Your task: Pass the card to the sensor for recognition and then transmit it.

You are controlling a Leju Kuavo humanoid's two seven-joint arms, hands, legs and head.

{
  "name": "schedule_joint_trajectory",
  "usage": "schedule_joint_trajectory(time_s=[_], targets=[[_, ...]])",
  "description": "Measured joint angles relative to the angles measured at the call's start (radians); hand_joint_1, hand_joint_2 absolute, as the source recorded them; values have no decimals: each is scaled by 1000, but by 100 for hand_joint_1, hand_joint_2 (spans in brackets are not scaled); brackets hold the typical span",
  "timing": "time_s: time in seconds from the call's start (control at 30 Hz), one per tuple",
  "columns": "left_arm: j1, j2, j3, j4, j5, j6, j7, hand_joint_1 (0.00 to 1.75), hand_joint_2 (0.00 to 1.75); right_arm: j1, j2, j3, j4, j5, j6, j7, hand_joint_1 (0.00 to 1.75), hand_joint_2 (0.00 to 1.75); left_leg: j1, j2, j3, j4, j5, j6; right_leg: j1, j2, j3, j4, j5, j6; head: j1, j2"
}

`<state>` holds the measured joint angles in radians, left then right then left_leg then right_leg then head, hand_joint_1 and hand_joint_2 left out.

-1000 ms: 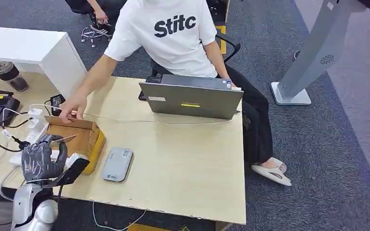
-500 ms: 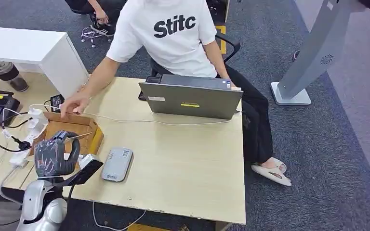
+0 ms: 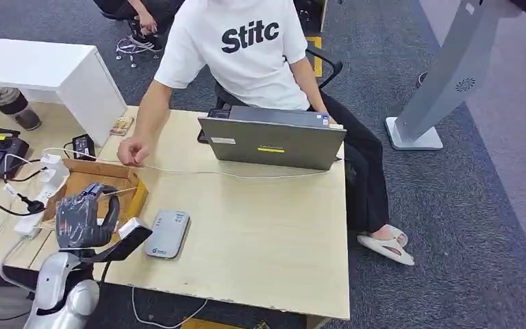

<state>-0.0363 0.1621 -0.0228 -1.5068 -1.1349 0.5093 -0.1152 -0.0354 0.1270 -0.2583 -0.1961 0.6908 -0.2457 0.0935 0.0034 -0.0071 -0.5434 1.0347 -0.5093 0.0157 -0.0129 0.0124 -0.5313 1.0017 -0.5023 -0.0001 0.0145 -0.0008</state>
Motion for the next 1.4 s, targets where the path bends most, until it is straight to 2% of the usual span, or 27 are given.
schedule_joint_trajectory(time_s=[0.17,0.23,0.3,0.43,0.7,0.87,1.4], targets=[[-65,0,-62,-1,-25,-46,22,175,175,0,3,0,0,11,1,-3,0,175,0,0,0,0,1,-1,0,0,0,0,2,0,0,0],[-84,1,-87,0,-47,-62,50,175,175,0,6,0,0,10,1,-5,0,175,0,0,0,0,1,-1,0,0,0,0,2,0,0,0],[-108,9,-113,13,-74,-106,82,175,175,-1,7,0,0,11,6,-9,0,175,0,0,0,0,1,-1,0,0,0,0,2,0,0,0],[-160,12,-169,108,-100,-96,95,175,175,-6,10,-1,0,13,13,-9,0,175,0,1,0,0,1,-1,0,1,0,0,2,0,0,0],[-193,3,-241,247,-116,-87,110,175,175,-10,14,-2,0,13,14,-10,0,175,0,1,0,0,1,-1,0,1,-1,0,2,0,0,0],[-196,3,-261,293,-146,-93,150,175,175,-10,14,-9,0,14,14,-12,0,175,0,1,-1,0,1,-1,0,1,-1,0,2,0,0,0],[-197,18,-276,368,-191,-105,181,175,175,-9,14,-21,0,15,14,-14,0,175,0,1,-1,0,1,-1,0,1,-1,0,2,0,0,0]])
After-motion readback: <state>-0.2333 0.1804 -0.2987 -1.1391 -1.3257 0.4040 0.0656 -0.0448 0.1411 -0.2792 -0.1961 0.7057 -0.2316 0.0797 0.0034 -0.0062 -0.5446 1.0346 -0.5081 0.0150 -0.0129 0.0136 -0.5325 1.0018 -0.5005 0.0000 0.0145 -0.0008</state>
